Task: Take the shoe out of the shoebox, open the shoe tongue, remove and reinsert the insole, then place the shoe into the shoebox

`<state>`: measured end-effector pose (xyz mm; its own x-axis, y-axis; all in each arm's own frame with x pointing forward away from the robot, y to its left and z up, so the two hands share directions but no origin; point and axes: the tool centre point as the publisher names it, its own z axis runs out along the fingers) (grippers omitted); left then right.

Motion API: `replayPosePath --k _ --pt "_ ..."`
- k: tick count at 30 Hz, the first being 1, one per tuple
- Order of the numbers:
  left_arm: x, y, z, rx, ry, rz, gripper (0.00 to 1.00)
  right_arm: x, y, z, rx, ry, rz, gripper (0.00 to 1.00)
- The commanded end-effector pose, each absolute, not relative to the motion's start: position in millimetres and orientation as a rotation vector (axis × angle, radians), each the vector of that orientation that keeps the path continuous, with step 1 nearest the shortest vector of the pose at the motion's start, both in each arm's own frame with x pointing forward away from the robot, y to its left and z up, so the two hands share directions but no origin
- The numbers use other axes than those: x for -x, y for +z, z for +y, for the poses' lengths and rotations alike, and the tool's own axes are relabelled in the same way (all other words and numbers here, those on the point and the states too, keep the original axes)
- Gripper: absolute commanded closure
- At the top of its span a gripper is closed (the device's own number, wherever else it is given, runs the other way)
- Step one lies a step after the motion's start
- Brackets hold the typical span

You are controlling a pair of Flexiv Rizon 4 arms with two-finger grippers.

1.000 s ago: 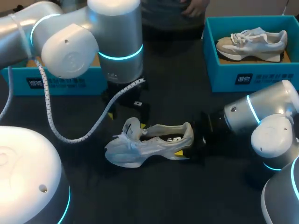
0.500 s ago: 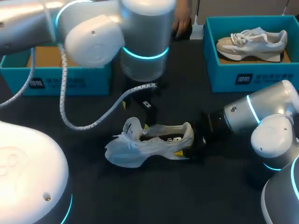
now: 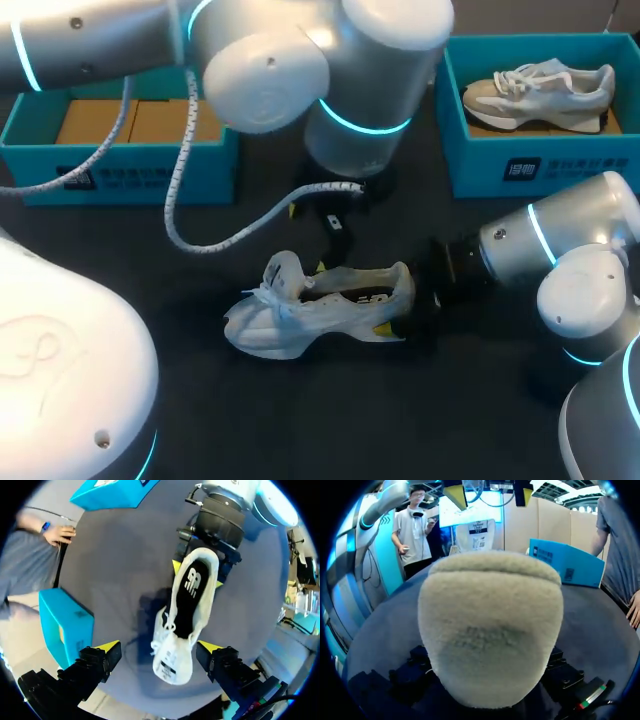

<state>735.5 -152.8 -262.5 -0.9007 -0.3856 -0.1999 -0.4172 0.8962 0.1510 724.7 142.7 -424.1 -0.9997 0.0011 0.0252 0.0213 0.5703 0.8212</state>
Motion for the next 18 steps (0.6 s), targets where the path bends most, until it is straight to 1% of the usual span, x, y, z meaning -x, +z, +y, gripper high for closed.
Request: replayPosePath --k 1,2,3,10,12,18 --pt "-737.6 -270.9 -160.4 0.537 0.227 2.9 0.36 -726.5 -425.4 144.4 0.021 -1.44 -2.767 1.0" --pt "-738.5 -272.2 -163.6 0.509 0.193 2.911 0.64 -726.5 -425.4 144.4 0.021 -1.44 -2.767 1.0" --pt "-738.4 -273.4 -166.3 0.483 0.132 2.915 1.0 -726.5 -425.4 144.4 0.021 -1.44 -2.767 1.0" --pt "-729.5 -287.2 -187.6 0.266 -0.059 2.893 1.0 -726.5 -425.4 144.4 0.021 -1.44 -2.767 1.0" --pt "-726.0 -291.1 -193.1 0.271 0.011 2.871 1.0 -726.5 -425.4 144.4 0.021 -1.44 -2.767 1.0" --pt "-726.0 -291.1 -193.1 0.271 0.011 2.871 1.0 -726.5 -425.4 144.4 0.021 -1.44 -2.767 1.0"
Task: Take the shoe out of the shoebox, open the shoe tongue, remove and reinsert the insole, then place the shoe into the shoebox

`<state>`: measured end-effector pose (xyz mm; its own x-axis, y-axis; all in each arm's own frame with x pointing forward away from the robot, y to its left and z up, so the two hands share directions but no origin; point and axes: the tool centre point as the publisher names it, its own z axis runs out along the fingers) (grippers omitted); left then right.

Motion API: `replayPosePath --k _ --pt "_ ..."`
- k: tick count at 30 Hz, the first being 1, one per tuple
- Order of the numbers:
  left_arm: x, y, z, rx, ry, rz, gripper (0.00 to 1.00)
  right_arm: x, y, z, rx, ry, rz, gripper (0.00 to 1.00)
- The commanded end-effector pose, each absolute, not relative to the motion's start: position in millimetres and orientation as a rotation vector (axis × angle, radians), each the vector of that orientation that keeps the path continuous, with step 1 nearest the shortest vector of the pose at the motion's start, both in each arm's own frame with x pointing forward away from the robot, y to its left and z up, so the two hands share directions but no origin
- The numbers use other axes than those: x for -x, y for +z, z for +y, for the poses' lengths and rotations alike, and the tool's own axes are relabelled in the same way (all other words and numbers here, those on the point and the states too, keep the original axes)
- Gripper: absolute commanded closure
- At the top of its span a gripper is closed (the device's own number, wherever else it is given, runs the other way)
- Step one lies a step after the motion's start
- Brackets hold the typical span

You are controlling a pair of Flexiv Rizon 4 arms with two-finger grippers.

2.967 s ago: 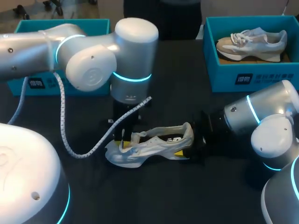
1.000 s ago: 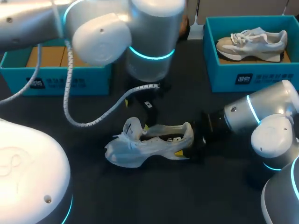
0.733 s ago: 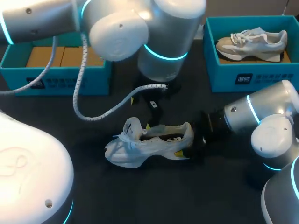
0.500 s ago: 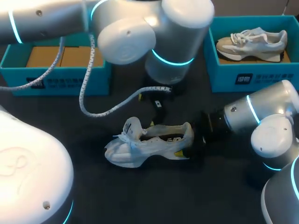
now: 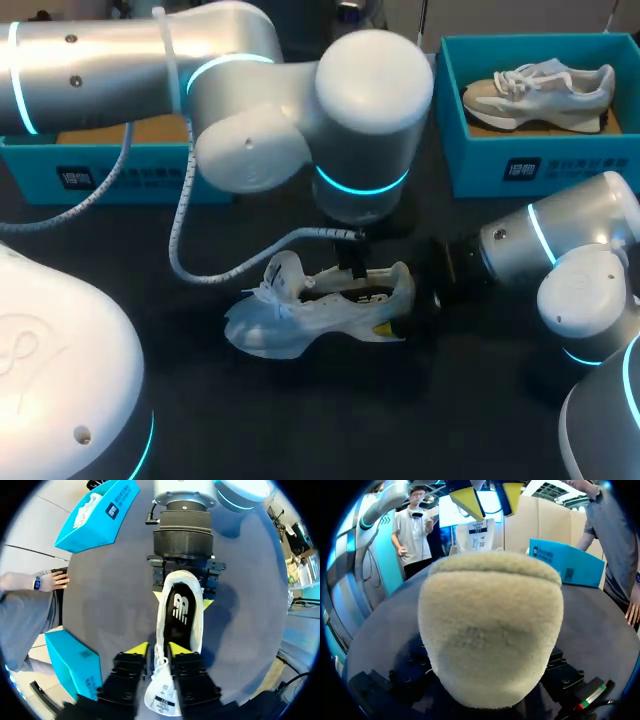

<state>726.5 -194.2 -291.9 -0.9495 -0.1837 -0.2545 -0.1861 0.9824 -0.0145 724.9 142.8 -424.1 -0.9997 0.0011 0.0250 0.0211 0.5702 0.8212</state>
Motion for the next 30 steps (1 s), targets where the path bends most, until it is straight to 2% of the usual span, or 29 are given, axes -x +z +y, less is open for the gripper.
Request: replayPosePath --k 1,10,30 --pt "-726.0 -291.1 -193.1 0.271 0.011 2.871 1.0 -726.5 -425.4 144.4 0.021 -1.44 -2.767 1.0" --pt "-726.0 -291.1 -193.1 0.271 0.011 2.871 1.0 -726.5 -425.4 144.4 0.021 -1.44 -2.767 1.0" --pt "-708.3 -351.1 -208.7 0.071 -0.175 3.044 1.0 -726.5 -425.4 144.4 0.021 -1.44 -2.767 1.0"
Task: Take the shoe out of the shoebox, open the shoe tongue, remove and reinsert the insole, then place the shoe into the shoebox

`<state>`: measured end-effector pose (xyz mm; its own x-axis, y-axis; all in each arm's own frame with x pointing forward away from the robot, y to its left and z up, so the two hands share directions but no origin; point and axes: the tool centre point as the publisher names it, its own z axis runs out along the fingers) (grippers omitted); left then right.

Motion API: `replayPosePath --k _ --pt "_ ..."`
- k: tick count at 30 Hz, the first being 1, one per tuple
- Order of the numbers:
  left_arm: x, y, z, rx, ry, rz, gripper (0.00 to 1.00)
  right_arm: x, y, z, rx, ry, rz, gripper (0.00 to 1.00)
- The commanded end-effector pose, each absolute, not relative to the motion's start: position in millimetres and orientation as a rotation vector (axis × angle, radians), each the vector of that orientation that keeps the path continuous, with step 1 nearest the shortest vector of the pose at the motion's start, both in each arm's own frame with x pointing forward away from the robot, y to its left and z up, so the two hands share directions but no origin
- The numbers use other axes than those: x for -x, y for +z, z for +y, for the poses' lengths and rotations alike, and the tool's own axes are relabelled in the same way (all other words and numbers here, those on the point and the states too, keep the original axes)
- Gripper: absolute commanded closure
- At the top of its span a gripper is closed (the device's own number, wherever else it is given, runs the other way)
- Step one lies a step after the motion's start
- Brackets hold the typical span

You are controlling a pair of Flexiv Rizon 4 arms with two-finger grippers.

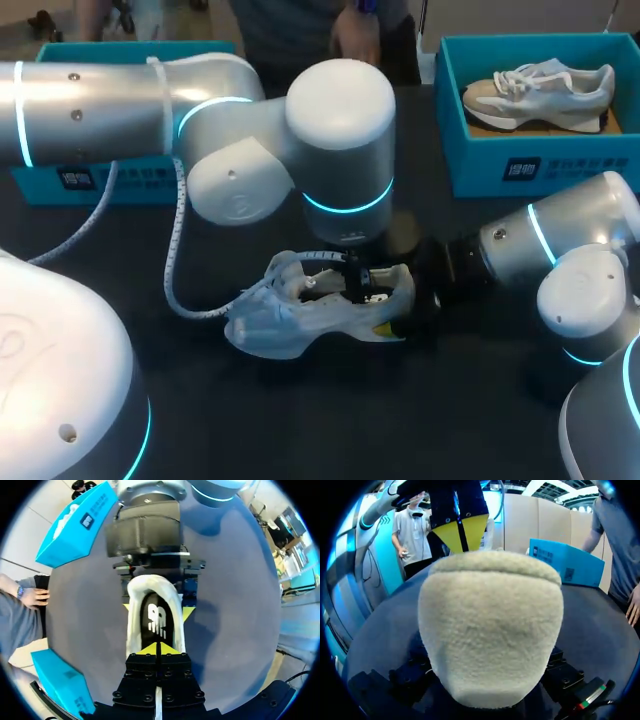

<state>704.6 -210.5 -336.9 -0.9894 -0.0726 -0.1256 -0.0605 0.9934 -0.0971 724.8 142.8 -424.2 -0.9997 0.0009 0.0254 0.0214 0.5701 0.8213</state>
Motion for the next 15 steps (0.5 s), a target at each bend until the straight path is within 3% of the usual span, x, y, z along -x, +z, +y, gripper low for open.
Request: replayPosePath --k 1,15 --pt "-708.0 -353.8 -208.7 0.06 -0.187 3.063 1.0 -726.5 -425.4 144.4 0.021 -1.44 -2.767 1.0" --pt "-701.0 -377.6 -205.7 -0.041 -0.169 3.136 1.0 -726.5 -425.4 144.4 0.021 -1.44 -2.767 1.0"
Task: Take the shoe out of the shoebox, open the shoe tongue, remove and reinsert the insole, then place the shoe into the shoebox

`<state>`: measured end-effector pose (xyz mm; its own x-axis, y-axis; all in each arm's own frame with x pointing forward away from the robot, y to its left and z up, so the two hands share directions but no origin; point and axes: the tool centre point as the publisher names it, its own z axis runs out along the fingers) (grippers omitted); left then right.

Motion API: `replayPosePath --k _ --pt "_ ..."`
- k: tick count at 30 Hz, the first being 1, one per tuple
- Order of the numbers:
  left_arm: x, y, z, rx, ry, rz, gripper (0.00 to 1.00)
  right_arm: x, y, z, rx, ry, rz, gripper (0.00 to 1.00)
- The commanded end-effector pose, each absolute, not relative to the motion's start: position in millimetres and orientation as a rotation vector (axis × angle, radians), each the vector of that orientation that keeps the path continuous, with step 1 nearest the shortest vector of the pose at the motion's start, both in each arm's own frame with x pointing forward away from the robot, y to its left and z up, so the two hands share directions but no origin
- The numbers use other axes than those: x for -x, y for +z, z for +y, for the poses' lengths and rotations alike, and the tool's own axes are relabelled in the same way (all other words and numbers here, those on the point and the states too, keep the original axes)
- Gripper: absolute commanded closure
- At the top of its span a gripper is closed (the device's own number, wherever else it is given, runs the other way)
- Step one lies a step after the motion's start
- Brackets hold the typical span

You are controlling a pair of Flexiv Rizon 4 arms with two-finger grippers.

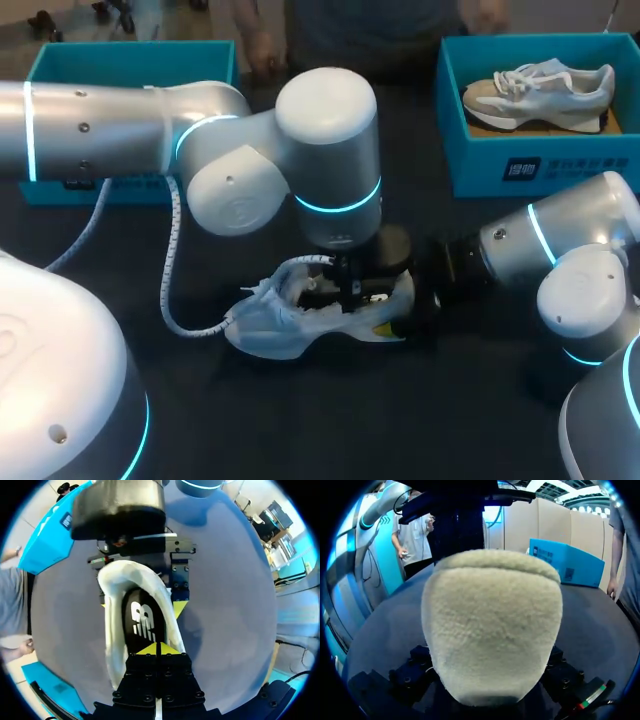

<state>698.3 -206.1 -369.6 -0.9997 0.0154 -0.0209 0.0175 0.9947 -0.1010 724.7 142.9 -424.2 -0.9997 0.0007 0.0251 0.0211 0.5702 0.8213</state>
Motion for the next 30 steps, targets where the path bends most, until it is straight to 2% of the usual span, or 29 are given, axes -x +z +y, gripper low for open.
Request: replayPosePath --k 1,7,22,24,25,26,29,30 --pt "-700.3 -377.1 -204.8 -0.052 -0.181 3.142 1.0 -726.5 -425.4 144.4 0.021 -1.44 -2.767 1.0" --pt "-705.5 -368.6 -203.0 -0.034 -0.159 3.11 1.0 -726.5 -425.4 144.4 0.021 -1.44 -2.767 1.0" --pt "-700.0 -388.6 -210.3 -0.154 -0.138 3.204 1.0 -726.5 -425.4 144.4 0.021 -1.44 -2.767 1.0" --pt "-699.6 -388.8 -208.4 -0.18 -0.146 3.226 0.85 -726.5 -425.4 144.4 0.021 -1.44 -2.767 1.0" --pt "-699.2 -388.7 -207.6 -0.184 -0.144 3.226 0.69 -726.5 -425.4 144.4 0.021 -1.44 -2.767 1.0" --pt "-698.8 -389.3 -206.9 -0.193 -0.132 3.223 0.63 -726.5 -425.4 144.4 0.021 -1.44 -2.767 1.0" --pt "-698.3 -391.5 -205.8 -0.198 -0.123 3.225 0.29 -726.5 -425.4 144.4 0.021 -1.44 -2.767 1.0" --pt "-698.6 -393.0 -205.1 -0.202 -0.115 3.227 0.25 -726.5 -425.4 144.4 0.021 -1.44 -2.767 1.0"
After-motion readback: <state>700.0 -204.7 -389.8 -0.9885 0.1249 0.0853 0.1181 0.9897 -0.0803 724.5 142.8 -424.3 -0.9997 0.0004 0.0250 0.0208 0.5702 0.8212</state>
